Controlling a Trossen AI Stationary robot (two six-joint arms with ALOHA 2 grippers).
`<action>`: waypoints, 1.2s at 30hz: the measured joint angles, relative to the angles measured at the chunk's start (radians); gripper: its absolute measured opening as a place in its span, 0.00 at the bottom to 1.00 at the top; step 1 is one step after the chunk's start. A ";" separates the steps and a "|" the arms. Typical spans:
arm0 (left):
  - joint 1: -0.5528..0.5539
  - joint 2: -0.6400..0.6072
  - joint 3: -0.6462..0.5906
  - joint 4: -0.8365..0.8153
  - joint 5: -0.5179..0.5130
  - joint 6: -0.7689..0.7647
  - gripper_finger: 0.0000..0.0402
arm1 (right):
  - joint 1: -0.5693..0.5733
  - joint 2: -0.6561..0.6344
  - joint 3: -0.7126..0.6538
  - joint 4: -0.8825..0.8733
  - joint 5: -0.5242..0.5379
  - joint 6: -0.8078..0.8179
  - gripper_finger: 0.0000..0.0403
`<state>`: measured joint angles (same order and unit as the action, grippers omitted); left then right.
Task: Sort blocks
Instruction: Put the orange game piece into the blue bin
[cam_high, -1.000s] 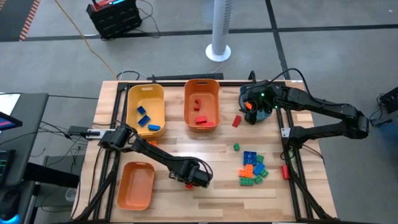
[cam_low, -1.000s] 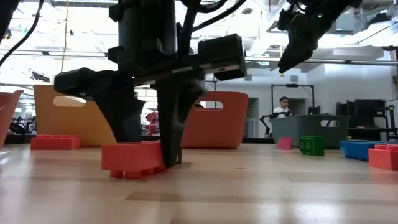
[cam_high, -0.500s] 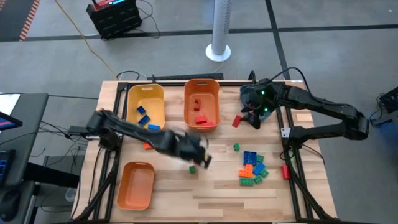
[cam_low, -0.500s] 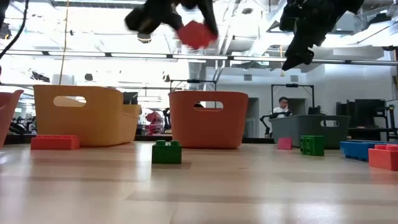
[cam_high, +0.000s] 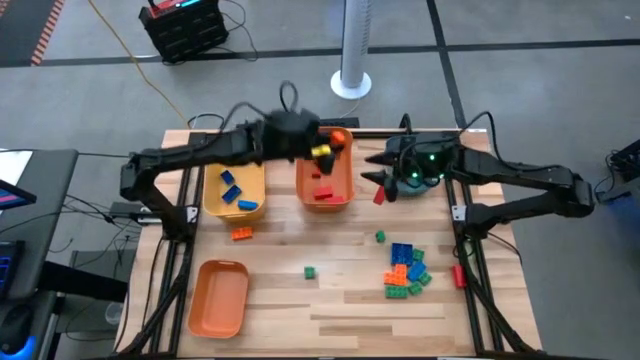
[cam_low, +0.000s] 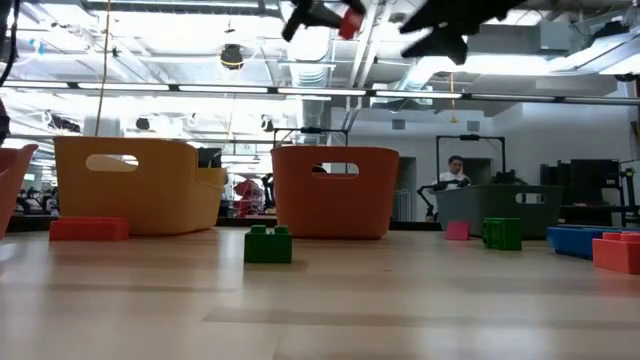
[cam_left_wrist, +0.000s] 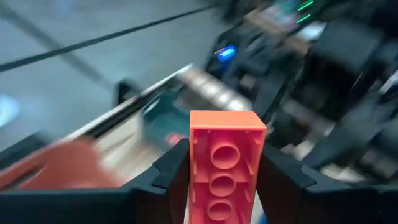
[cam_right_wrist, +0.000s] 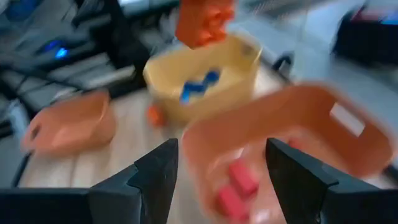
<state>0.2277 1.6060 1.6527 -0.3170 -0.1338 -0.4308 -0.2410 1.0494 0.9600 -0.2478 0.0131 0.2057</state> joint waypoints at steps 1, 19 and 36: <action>0.030 -0.002 0.000 0.031 0.060 0.000 0.36 | 0.016 0.004 0.000 0.037 0.050 0.004 0.63; 0.107 0.077 0.000 0.295 0.222 0.053 0.36 | 0.078 0.150 0.126 0.115 0.421 0.066 0.63; 0.027 0.083 0.000 0.316 0.041 0.135 0.36 | 0.077 0.220 0.220 0.122 0.434 -0.027 0.63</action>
<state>0.2550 1.6890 1.6527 -0.0006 -0.0929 -0.2954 -0.1637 1.2693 1.1805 -0.1262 0.4475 0.1783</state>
